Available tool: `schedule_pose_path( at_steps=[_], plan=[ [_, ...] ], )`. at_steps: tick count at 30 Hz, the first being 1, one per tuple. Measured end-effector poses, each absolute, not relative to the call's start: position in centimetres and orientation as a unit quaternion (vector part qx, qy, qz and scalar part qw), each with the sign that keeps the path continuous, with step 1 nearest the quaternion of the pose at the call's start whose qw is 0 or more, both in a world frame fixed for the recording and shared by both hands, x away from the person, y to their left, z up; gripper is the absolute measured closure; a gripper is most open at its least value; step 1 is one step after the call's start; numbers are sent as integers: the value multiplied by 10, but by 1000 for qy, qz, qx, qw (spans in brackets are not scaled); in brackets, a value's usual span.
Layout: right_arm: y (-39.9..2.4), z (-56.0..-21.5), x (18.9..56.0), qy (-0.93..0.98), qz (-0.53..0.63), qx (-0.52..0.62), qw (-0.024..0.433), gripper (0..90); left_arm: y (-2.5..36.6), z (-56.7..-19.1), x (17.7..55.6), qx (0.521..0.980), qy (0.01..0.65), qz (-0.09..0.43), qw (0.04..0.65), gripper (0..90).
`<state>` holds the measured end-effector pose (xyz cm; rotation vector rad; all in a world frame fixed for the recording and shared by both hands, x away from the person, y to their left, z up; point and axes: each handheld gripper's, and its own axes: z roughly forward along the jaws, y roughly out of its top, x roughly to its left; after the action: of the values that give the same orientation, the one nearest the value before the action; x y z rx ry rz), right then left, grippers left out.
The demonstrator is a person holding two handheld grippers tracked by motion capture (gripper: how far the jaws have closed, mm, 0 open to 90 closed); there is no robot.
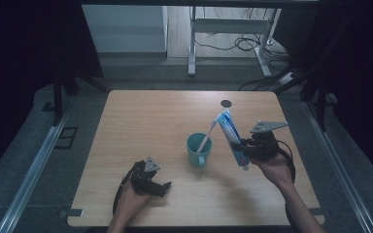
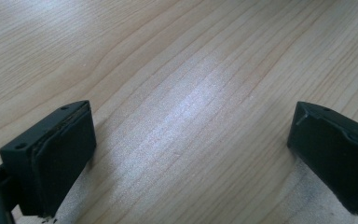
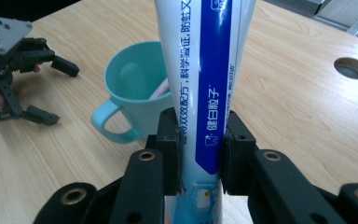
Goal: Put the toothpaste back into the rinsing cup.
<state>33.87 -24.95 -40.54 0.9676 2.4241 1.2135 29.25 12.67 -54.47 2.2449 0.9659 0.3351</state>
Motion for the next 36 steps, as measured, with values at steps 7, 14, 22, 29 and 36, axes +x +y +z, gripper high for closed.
schedule_pose_path(
  at_steps=[7,14,22,29,36],
  plan=[
    [-241,-400,342,832,427,330,132,725,127,-545,292,859,369,128,331,11],
    [-234,-393,345,827,437,327,132,725,127,-545,292,859,370,128,331,11],
    [-225,-389,349,821,451,322,134,726,127,-545,292,859,370,128,331,11],
    [-217,-386,352,817,460,319,136,725,127,-545,292,859,370,128,331,11],
    [-210,-383,355,812,470,317,139,725,127,-545,292,858,370,128,331,11]
  ],
)
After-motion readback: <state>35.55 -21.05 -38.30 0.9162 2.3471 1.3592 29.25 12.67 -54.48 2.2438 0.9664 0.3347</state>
